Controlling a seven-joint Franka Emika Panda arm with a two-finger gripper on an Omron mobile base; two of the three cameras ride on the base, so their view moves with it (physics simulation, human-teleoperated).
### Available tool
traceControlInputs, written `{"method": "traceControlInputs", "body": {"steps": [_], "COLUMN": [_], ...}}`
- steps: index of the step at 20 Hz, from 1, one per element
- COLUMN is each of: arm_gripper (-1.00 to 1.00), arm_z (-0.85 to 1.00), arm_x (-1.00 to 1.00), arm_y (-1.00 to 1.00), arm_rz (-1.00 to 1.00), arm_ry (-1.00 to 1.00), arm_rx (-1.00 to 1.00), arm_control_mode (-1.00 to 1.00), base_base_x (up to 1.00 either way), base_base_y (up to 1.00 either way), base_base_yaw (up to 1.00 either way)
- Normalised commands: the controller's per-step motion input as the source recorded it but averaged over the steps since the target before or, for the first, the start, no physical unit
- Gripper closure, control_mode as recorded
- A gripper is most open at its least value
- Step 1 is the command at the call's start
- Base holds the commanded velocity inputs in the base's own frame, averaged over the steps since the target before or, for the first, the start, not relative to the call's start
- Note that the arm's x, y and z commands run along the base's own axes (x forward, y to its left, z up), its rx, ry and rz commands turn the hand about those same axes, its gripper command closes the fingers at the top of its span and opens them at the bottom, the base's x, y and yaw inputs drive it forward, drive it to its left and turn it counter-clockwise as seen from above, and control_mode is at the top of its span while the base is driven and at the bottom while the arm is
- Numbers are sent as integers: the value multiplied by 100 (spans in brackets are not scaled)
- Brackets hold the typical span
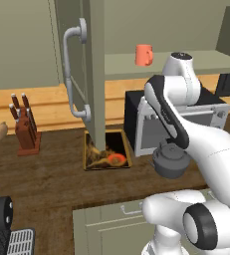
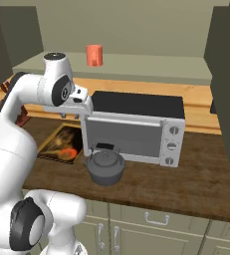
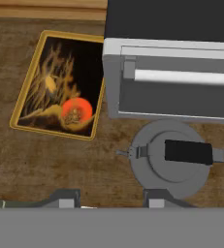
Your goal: Pick the kettle from the counter and place it on the tray. Then pick the mug from the cabinet and place it on the tray. Then close the cabinet doors.
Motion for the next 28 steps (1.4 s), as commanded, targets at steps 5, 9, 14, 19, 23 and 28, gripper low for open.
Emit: {"method": "traceControlInputs", "body": {"steps": [5,9,14,19,23,28], "arm_gripper": [-100,-100,-100,-100,-100,-100], "arm_z": [-2,-13,-20,-29,-23,-26], "arm_x": [-9,-29,-30,-22,-1,7], "arm_y": [-11,-21,-32,-44,-39,-25], "arm_rz": [0,-6,-33,-39,-37,-14], "arm_ry": [0,-1,1,3,7,4], "arm_rx": [3,1,2,4,12,13], "arm_control_mode": [-100,-100,-100,-100,-100,-100], "base_base_x": [0,0,0,0,0,0], "base_base_y": [0,0,0,0,0,0], "base_base_yaw": [0,0,0,0,0,0]}}
